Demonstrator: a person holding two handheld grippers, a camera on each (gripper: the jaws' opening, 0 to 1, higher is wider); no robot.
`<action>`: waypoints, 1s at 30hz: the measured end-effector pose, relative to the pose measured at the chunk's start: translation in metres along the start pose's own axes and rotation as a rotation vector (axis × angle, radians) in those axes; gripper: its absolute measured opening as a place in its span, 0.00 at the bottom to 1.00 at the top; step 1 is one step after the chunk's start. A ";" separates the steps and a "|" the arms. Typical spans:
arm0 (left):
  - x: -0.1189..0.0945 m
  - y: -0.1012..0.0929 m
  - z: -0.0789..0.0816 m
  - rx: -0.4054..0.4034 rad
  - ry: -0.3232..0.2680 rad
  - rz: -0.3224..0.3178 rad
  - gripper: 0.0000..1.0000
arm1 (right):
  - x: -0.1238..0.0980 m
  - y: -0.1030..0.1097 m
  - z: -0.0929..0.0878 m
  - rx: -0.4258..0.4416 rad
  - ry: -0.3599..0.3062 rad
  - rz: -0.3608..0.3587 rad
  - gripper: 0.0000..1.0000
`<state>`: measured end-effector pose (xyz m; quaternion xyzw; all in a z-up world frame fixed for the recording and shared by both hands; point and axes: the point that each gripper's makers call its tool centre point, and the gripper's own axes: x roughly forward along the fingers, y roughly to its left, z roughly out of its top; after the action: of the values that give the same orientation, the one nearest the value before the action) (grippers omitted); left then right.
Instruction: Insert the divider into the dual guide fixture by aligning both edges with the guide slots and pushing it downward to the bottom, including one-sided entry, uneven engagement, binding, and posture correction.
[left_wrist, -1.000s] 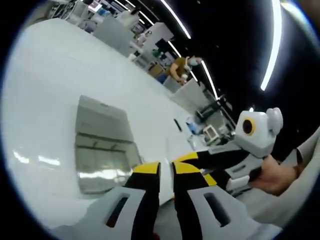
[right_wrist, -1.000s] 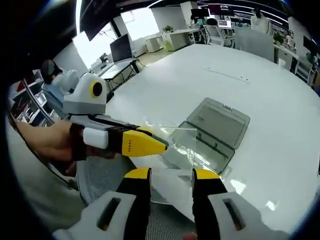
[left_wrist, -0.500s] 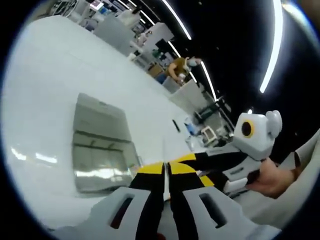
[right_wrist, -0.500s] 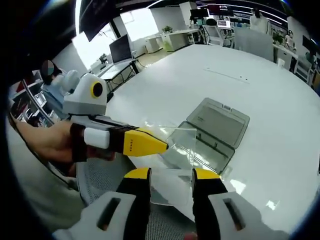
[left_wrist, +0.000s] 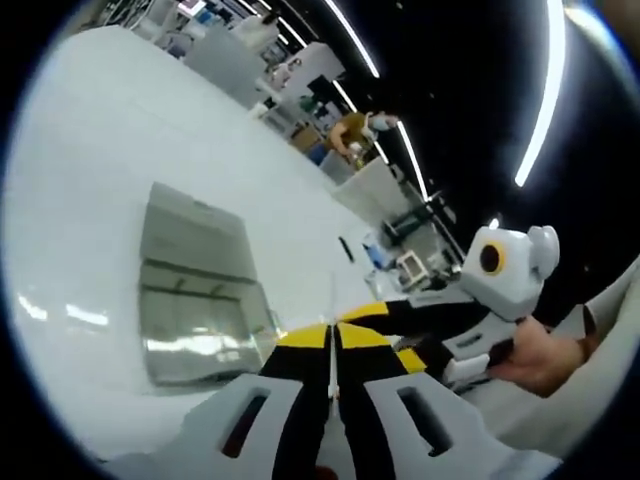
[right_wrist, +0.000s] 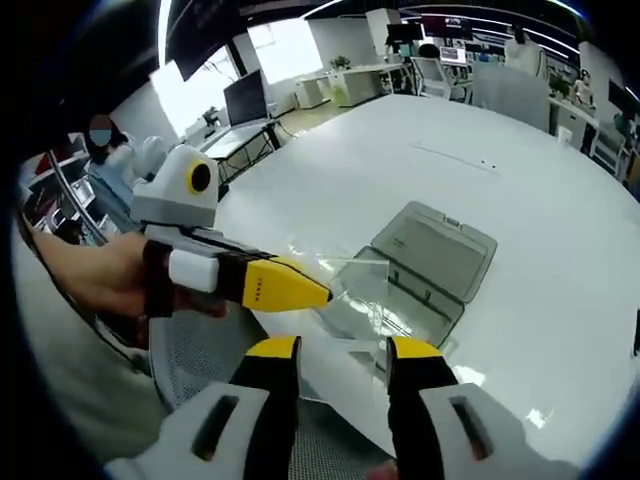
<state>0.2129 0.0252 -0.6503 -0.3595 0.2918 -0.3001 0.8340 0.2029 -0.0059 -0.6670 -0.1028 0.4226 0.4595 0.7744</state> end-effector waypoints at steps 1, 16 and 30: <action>0.000 0.000 0.000 0.000 0.000 -0.004 0.00 | -0.001 -0.001 0.001 0.001 -0.005 0.001 0.30; -0.010 -0.012 0.002 0.064 0.052 -0.129 0.00 | -0.019 0.011 0.014 -0.052 -0.094 0.251 0.22; -0.014 -0.035 0.009 0.121 0.067 -0.238 0.00 | -0.033 0.025 0.020 -0.052 -0.158 0.436 0.18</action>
<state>0.1998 0.0187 -0.6142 -0.3305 0.2560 -0.4258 0.8024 0.1869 -0.0016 -0.6244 0.0074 0.3607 0.6332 0.6848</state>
